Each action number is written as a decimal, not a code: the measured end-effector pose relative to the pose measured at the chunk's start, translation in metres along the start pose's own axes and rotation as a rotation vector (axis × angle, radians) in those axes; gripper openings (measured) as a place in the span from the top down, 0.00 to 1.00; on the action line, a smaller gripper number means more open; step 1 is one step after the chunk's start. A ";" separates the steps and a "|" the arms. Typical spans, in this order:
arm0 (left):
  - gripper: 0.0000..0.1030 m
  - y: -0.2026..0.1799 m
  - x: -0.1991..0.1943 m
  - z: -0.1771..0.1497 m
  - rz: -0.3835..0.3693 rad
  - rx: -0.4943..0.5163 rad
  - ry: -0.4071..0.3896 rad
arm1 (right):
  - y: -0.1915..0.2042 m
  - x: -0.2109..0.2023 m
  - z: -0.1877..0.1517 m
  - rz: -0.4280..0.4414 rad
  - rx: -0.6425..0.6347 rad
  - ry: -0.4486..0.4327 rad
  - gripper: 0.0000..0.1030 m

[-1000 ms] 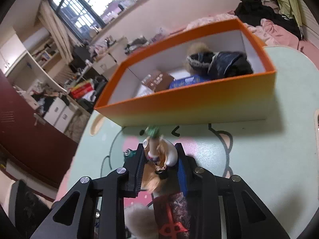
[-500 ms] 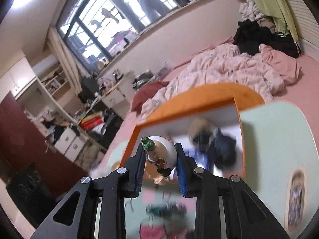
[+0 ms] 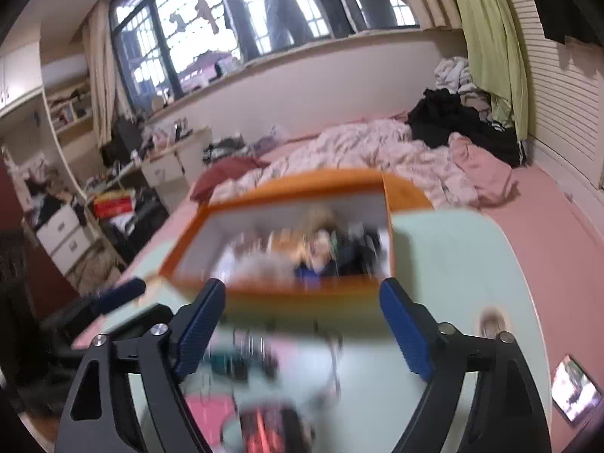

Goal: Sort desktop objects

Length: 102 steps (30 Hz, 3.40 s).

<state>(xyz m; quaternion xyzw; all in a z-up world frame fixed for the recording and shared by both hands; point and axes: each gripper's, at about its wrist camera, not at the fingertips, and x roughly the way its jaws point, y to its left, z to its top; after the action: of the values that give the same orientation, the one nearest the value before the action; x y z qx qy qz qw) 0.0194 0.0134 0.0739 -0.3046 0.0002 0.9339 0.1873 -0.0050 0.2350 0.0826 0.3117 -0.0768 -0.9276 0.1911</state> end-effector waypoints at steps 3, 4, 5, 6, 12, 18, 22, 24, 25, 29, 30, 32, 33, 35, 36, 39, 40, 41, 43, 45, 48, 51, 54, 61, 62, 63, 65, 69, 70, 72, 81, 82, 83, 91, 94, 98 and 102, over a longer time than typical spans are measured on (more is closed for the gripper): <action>0.24 0.004 0.000 -0.032 0.030 0.012 0.080 | -0.002 -0.009 -0.036 0.025 -0.009 0.079 0.12; 0.25 0.006 0.003 -0.041 0.044 0.000 0.099 | 0.002 -0.011 -0.047 0.034 -0.022 0.106 0.12; 0.25 0.008 0.009 -0.050 0.059 -0.014 0.123 | 0.007 -0.011 -0.055 0.036 -0.047 0.128 0.12; 0.24 0.013 0.020 -0.060 0.083 -0.041 0.163 | 0.015 -0.010 -0.063 0.026 -0.091 0.143 0.11; 0.15 0.008 0.027 -0.070 0.206 -0.007 0.101 | 0.043 0.021 -0.078 -0.017 -0.254 0.237 0.07; 0.15 0.016 0.027 -0.071 0.218 -0.051 0.101 | 0.044 0.046 -0.085 -0.127 -0.309 0.219 0.06; 0.15 0.010 0.026 -0.071 0.205 -0.029 0.101 | 0.039 0.043 -0.087 -0.117 -0.300 0.164 0.26; 0.15 0.007 0.026 -0.070 0.204 -0.015 0.099 | 0.035 0.038 -0.089 -0.112 -0.294 0.130 0.49; 0.15 0.007 0.025 -0.070 0.204 -0.012 0.099 | 0.034 0.036 -0.090 -0.114 -0.291 0.119 0.62; 0.15 0.009 0.024 -0.069 0.189 -0.021 0.097 | 0.032 0.029 -0.087 -0.090 -0.238 0.090 0.63; 0.15 0.009 0.024 -0.069 0.182 -0.017 0.098 | 0.029 0.024 -0.085 -0.084 -0.219 0.070 0.63; 0.15 0.008 0.025 -0.067 0.173 -0.007 0.100 | 0.023 0.014 -0.082 -0.074 -0.180 0.025 0.63; 0.15 0.007 0.025 -0.066 0.167 -0.001 0.103 | 0.019 0.010 -0.081 -0.078 -0.159 0.010 0.63; 0.15 0.005 0.027 -0.062 0.149 0.010 0.106 | 0.012 0.006 -0.076 -0.088 -0.114 -0.008 0.63; 0.15 0.002 0.027 -0.058 0.136 0.023 0.100 | 0.007 0.004 -0.075 -0.095 -0.084 -0.017 0.63; 0.15 -0.005 0.030 -0.043 0.113 0.053 0.085 | 0.001 -0.001 -0.074 -0.092 -0.043 -0.037 0.63; 0.15 -0.007 0.031 -0.037 0.115 0.062 0.084 | 0.001 -0.002 -0.073 -0.092 -0.040 -0.039 0.63; 0.15 -0.010 0.032 -0.032 0.115 0.072 0.081 | -0.001 -0.003 -0.072 -0.091 -0.042 -0.037 0.63; 0.15 -0.019 0.037 -0.017 0.103 0.132 0.078 | -0.001 -0.003 -0.071 -0.088 -0.049 -0.032 0.63; 0.15 -0.031 0.049 -0.007 0.088 0.210 0.100 | 0.000 -0.003 -0.071 -0.085 -0.049 -0.032 0.63; 0.16 -0.041 0.071 -0.002 0.031 0.276 0.165 | -0.001 -0.004 -0.071 -0.084 -0.045 -0.035 0.63; 0.56 -0.041 0.091 -0.005 0.035 0.268 0.235 | -0.003 -0.006 -0.071 -0.082 -0.042 -0.037 0.63; 0.74 -0.033 0.089 -0.007 -0.050 0.202 0.234 | -0.003 -0.007 -0.071 -0.083 -0.040 -0.041 0.63; 0.74 -0.025 0.058 -0.005 -0.084 0.164 0.151 | 0.004 -0.016 -0.051 -0.089 -0.063 -0.082 0.63; 0.74 -0.024 0.052 0.003 -0.084 0.155 0.126 | 0.005 -0.017 -0.038 -0.078 -0.058 -0.090 0.63; 0.74 -0.021 0.044 0.016 -0.082 0.138 0.088 | 0.006 -0.015 -0.026 -0.073 -0.055 -0.088 0.63; 0.74 -0.014 0.038 0.036 -0.070 0.110 0.040 | 0.008 -0.009 0.002 -0.063 -0.045 -0.103 0.63; 0.73 0.012 0.051 0.075 0.039 0.013 -0.006 | 0.016 0.027 0.054 -0.045 -0.052 -0.081 0.63; 0.70 0.017 0.057 0.077 0.058 -0.008 0.001 | 0.017 0.039 0.062 -0.039 -0.050 -0.063 0.63; 0.57 0.031 0.069 0.077 0.095 -0.067 0.015 | 0.018 0.063 0.070 -0.066 -0.043 -0.034 0.62; 0.22 0.035 0.071 0.046 0.094 -0.075 0.004 | 0.017 0.097 0.044 -0.146 -0.153 0.086 0.34; 0.22 0.030 0.074 0.045 0.109 -0.052 0.009 | 0.015 0.096 0.040 -0.147 -0.151 0.094 0.34; 0.22 0.027 0.076 0.045 0.112 -0.040 0.015 | 0.014 0.094 0.039 -0.150 -0.144 0.101 0.34; 0.22 0.020 0.057 0.039 0.082 -0.042 -0.064 | 0.006 0.071 0.033 -0.144 -0.110 0.027 0.35; 0.22 0.016 0.027 0.037 0.039 -0.050 -0.096 | 0.012 0.026 0.027 -0.130 -0.084 -0.133 0.30; 0.21 0.009 0.009 0.013 0.053 -0.057 -0.006 | 0.017 -0.005 0.006 -0.144 -0.054 -0.083 0.16; 0.21 0.003 0.025 -0.025 0.066 -0.074 0.114 | 0.014 -0.001 -0.031 -0.195 -0.057 0.056 0.16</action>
<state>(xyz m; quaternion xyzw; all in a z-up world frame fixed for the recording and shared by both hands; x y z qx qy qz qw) 0.0140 0.0161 0.0386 -0.3640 -0.0136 0.9200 0.1448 0.0191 0.2223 0.0624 0.3380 -0.0144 -0.9345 0.1108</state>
